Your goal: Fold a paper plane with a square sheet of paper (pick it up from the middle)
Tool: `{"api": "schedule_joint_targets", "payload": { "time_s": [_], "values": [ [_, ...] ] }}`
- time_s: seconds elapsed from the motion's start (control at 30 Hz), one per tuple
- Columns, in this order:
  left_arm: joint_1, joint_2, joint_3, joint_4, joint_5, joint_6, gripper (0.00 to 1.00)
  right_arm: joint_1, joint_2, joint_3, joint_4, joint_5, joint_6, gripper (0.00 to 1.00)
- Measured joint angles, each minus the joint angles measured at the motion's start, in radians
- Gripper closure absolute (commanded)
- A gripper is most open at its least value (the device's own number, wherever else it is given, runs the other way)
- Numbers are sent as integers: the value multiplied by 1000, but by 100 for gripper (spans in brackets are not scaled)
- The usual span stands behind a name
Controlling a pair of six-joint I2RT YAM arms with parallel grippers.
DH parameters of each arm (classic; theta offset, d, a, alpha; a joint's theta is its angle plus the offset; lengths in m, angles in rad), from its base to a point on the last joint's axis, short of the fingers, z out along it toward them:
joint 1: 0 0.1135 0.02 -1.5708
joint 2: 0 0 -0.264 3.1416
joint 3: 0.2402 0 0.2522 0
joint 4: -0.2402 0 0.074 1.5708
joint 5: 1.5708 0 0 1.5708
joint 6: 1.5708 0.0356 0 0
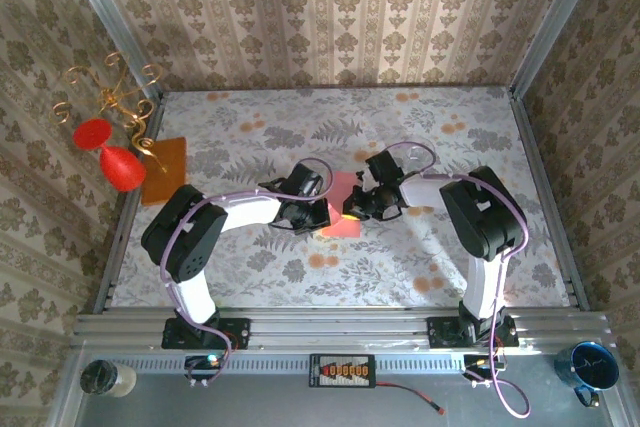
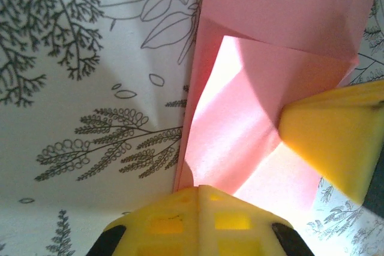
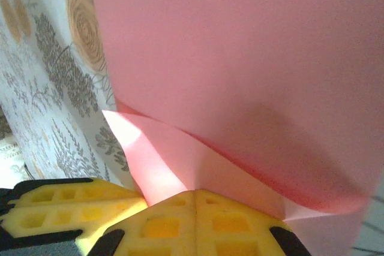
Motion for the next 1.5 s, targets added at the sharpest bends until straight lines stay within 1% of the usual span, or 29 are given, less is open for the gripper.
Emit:
{"api": "schedule_joint_targets", "payload": {
  "time_s": [0.2,0.53,0.73,0.8,0.9,1.1,1.5],
  "values": [
    [0,0,-2,9,-3,0,100,-58,0,0,-7,-7,-16,96],
    [0,0,-2,8,-4,0,100,-125,-4,1,-14,-1,-49,96],
    [0,-1,-2,7,-7,0,100,-140,-82,4,-78,128,-60,95],
    [0,-1,-1,7,-7,0,100,-130,-126,4,-88,156,-60,95],
    [-1,-1,0,6,-7,0,100,-83,-167,4,-80,164,-53,94],
    [-1,-1,0,6,-7,0,100,22,-103,4,-59,135,-34,95],
    [-1,-7,0,2,-7,0,100,26,-23,35,-66,133,-26,97]
  ]
}}
